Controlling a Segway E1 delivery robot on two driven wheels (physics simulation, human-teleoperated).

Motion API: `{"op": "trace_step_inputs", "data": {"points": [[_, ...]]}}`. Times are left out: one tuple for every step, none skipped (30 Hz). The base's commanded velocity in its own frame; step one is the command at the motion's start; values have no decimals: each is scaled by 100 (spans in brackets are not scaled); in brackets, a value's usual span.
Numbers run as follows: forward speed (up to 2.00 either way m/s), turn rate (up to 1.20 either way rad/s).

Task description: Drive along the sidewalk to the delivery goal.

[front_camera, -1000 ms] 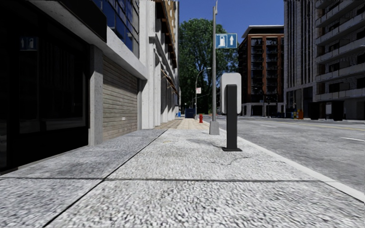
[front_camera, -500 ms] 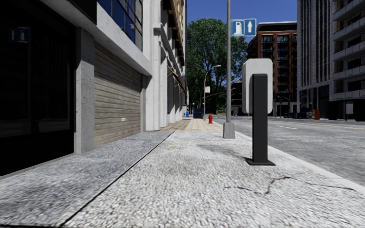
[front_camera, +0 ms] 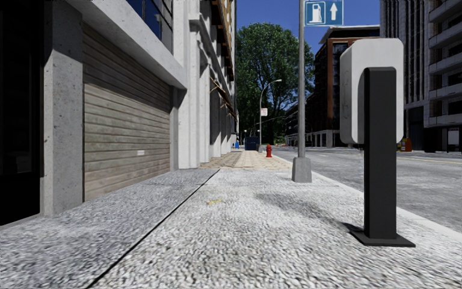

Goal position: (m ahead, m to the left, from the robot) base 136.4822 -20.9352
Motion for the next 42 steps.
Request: {"op": "trace_step_inputs", "data": {"points": [[200,0],[200,0],[200,0],[200,0],[200,0],[200,0],[200,0],[200,0],[200,0],[200,0],[200,-8],[200,-8],[200,-12],[200,-17],[200,-17],[200,-18],[200,-19],[200,-11],[200,-11],[200,0],[200,0],[200,0],[200,0],[200,0],[200,0],[200,0],[200,0],[200,0],[200,0],[200,0],[200,0],[200,0],[200,0],[200,0],[200,0],[200,0],[200,0],[200,0],[200,0],[200,0],[200,0],[200,0]]}}
